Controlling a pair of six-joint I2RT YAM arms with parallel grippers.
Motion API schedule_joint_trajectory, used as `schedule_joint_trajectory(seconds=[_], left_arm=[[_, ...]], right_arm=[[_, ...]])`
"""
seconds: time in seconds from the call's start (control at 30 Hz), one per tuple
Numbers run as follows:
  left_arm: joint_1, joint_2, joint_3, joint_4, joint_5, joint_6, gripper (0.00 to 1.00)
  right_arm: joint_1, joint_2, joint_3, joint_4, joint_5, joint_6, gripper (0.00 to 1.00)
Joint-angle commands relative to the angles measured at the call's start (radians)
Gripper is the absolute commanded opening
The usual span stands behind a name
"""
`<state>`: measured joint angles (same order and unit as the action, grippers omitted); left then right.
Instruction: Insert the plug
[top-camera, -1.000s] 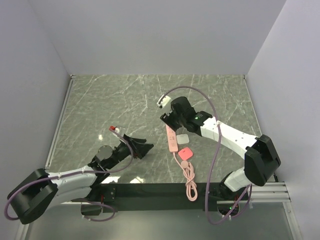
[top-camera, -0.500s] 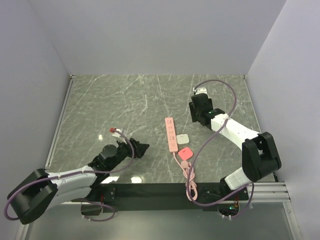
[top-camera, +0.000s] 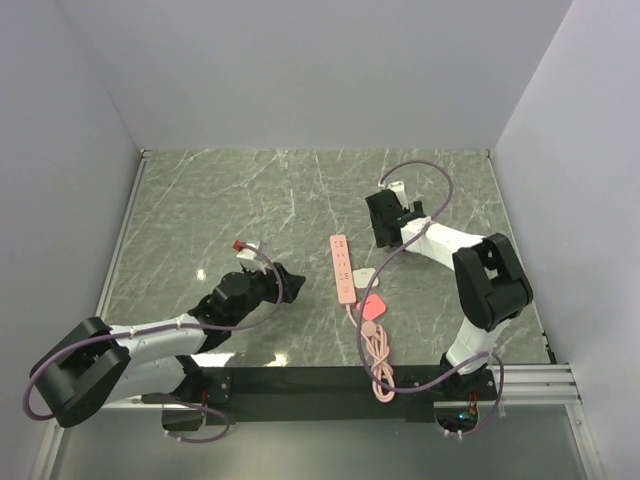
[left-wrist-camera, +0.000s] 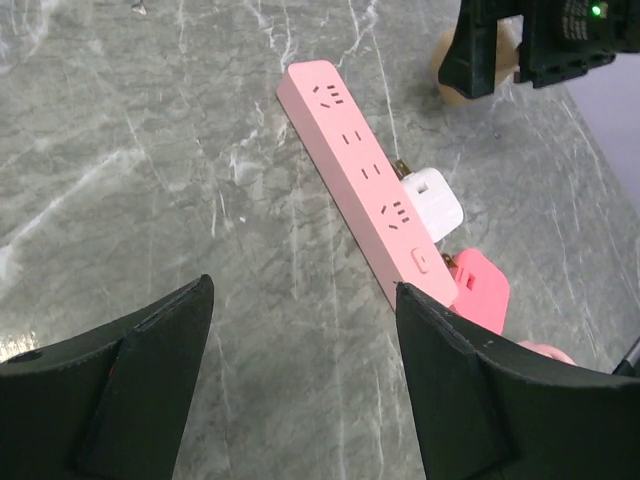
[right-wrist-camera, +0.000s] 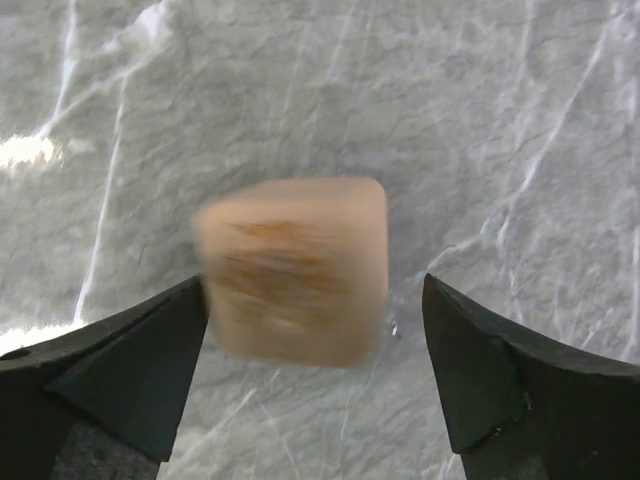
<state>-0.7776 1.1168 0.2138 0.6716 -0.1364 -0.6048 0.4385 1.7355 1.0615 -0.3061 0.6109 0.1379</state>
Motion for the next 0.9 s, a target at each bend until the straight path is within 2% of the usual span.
schedule_joint_trajectory(seconds=[0.0,0.3,0.33,0.37,0.5,0.67,0.87], left_arm=[[0.003,0.021,0.062,0.0,-0.022,0.037,0.8],[0.003,0.081,0.131,-0.04,-0.042,0.05,0.82],[0.003,0.093,0.142,-0.041,-0.035,0.048,0.82],[0.003,0.103,0.144,-0.038,-0.034,0.048,0.82],[0.003,0.15,0.171,-0.04,-0.014,0.042,0.82],[0.003,0.179,0.187,-0.043,-0.002,0.031,0.81],[0.003,0.192,0.19,-0.055,-0.012,0.037,0.81]], right_arm=[[-0.004,-0.092,-0.032,0.033,-0.057,0.028,0.93],[0.032,-0.493,-0.19,0.131,-0.216,0.118,0.96],[0.045,-0.519,-0.202,0.13,-0.246,0.129,0.95],[0.049,-0.546,-0.221,0.127,-0.337,0.155,0.95],[0.071,-0.51,-0.255,0.102,-0.456,0.262,0.94],[0.141,-0.391,-0.259,0.067,-0.447,0.338,0.91],[0.169,-0.28,-0.285,0.111,-0.467,0.391,0.89]])
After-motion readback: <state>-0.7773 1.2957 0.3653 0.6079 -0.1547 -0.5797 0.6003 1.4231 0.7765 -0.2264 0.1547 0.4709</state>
